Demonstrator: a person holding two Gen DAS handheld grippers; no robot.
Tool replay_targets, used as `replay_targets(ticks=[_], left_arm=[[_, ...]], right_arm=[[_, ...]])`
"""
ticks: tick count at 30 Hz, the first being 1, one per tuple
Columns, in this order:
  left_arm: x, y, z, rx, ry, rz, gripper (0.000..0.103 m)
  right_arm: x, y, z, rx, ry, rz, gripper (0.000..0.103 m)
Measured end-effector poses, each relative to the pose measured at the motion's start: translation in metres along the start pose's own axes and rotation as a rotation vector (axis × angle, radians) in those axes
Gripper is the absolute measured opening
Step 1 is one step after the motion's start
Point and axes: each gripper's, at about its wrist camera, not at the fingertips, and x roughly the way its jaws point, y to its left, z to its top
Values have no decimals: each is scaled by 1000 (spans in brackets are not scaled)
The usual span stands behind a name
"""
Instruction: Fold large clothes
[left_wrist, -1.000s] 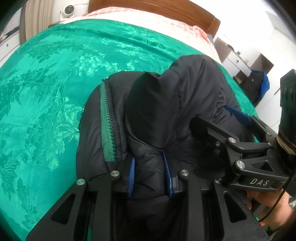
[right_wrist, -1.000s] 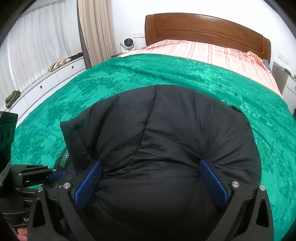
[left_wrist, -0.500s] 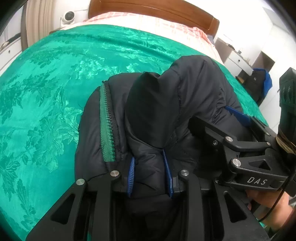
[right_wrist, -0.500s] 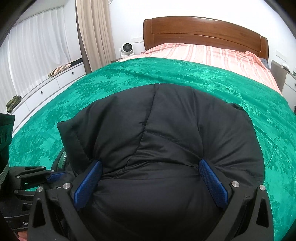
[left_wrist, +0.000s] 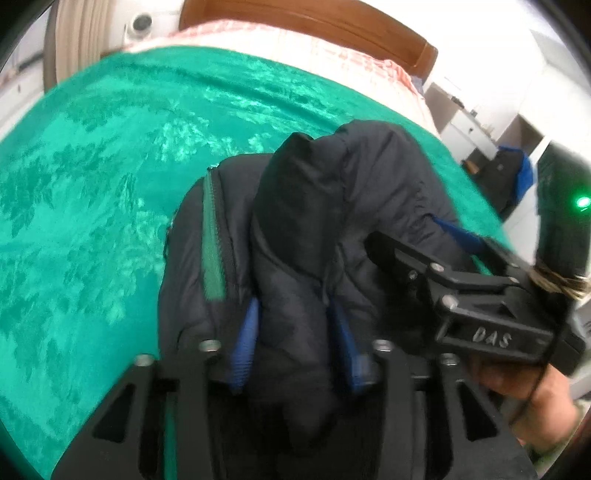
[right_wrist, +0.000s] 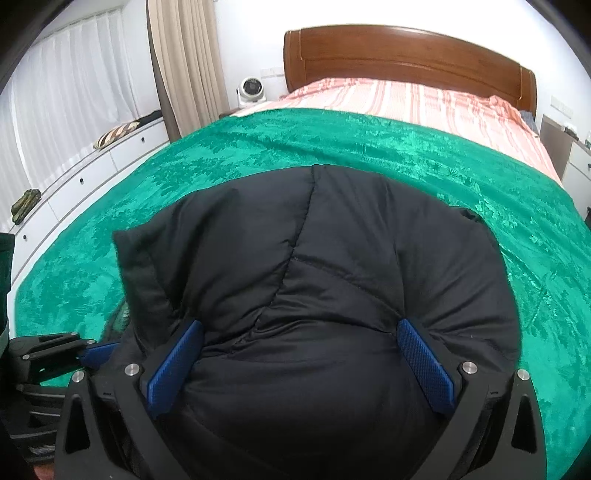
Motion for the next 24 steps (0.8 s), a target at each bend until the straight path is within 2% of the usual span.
replay_targets(ticks=[2, 4, 6, 8, 9, 11, 14, 18, 20, 22, 24], left_arm=[[-28, 8, 3, -19, -40, -67, 84], [-62, 24, 8, -32, -96, -99, 95], [-74, 41, 13, -62, -76, -150, 97], [-62, 58, 15, -130, 42, -227, 97], [-54, 62, 13, -153, 83, -241, 97], [-35, 60, 7, -163, 151, -249, 97], [-11, 46, -8, -148, 203, -267, 97], [7, 43, -29, -65, 245, -189, 101], [11, 52, -36, -81, 250, -146, 103], [20, 65, -41, -124, 276, -156, 103], [30, 71, -44, -161, 288, -168, 103]], right_arm=[[-27, -11, 8, 74, -22, 51, 103], [-67, -28, 13, 165, -104, 95, 103], [-102, -42, 11, 200, -161, 116, 103], [-122, -50, 3, 199, -180, 105, 103], [-130, -57, -6, 200, -178, 90, 103], [-135, -66, -22, 216, -151, 83, 103], [-135, -81, -54, 275, -81, 111, 103], [-132, -96, -90, 313, -9, 166, 103], [-126, -101, -98, 305, 16, 191, 103], [-111, -110, -102, 301, 41, 232, 103], [-88, -117, -106, 329, 91, 314, 103]])
